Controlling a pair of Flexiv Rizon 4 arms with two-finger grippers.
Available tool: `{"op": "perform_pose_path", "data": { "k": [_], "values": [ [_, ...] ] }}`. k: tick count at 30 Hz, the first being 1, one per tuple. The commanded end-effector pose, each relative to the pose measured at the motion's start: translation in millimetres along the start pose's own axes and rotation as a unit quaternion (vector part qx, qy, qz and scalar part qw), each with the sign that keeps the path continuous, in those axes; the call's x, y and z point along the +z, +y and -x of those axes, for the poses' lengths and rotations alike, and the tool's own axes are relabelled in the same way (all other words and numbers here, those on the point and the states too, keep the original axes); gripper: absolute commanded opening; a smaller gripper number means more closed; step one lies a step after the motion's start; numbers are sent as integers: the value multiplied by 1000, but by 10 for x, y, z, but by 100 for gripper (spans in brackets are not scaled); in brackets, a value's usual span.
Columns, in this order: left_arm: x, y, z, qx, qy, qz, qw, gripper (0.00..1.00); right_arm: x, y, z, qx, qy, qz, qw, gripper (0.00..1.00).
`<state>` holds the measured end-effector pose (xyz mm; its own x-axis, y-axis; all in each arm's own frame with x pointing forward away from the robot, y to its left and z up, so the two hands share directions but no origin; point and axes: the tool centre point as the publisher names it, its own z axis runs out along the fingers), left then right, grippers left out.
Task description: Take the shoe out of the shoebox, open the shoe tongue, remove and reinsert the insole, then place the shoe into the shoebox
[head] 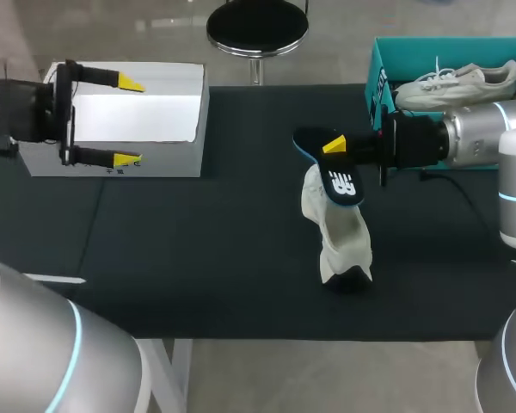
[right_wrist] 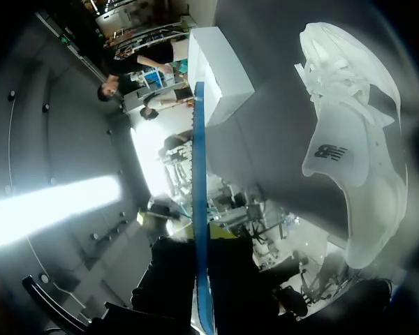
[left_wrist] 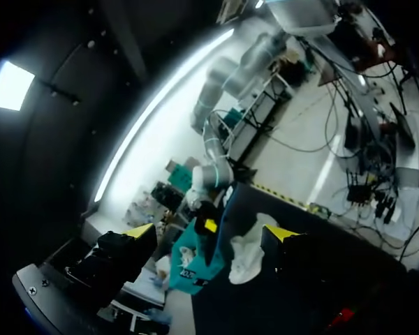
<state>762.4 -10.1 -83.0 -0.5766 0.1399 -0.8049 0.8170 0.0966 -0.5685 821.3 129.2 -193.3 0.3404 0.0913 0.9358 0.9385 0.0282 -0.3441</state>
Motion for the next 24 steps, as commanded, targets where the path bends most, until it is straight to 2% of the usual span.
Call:
{"op": "perform_pose_path", "data": {
  "k": [1, 8, 11, 16, 24],
  "values": [
    [174, 30, -22, 9, -12, -3, 1000, 100, 13, 7, 5, 0, 0, 0, 1000, 0],
    [476, 124, -64, 73, -31, -23, 997, 100, 13, 7, 5, 0, 0, 0, 1000, 0],
    [638, 176, -42, 106, -38, -9, 994, 100, 13, 7, 5, 0, 0, 0, 1000, 0],
    [925, 211, -29, 118, -56, -11, 991, 100, 13, 7, 5, 0, 0, 0, 1000, 0],
    [1360, 197, -146, 118, -67, -12, 991, 100, 13, 7, 5, 0, 0, 0, 1000, 0]
  ]
}}
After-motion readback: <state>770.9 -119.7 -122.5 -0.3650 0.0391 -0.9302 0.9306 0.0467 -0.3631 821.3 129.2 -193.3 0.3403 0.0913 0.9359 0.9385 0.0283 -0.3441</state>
